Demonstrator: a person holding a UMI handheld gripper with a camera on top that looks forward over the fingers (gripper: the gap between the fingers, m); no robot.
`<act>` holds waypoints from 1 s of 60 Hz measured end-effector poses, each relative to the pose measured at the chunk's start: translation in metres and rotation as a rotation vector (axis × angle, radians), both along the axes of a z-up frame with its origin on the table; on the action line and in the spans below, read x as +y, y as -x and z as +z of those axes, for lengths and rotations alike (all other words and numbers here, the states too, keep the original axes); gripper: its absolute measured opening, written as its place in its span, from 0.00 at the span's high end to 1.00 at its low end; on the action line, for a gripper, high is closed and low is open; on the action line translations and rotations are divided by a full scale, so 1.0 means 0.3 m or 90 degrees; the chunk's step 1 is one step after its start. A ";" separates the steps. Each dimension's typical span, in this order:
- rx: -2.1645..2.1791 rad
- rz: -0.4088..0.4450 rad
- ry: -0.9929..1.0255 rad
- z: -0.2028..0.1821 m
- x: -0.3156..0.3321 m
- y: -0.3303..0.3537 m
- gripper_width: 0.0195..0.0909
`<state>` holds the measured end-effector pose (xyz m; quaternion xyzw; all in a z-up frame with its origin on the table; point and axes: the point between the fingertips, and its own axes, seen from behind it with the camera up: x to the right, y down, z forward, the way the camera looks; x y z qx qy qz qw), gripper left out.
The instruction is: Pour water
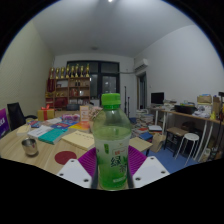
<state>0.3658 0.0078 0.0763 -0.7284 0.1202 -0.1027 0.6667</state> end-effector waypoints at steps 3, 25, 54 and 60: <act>-0.021 0.000 0.012 0.017 -0.001 0.021 0.73; -0.756 0.031 0.170 0.314 0.196 0.439 0.77; -1.501 0.057 0.335 0.329 0.377 0.687 0.76; -1.496 0.056 0.339 0.321 0.366 0.692 0.77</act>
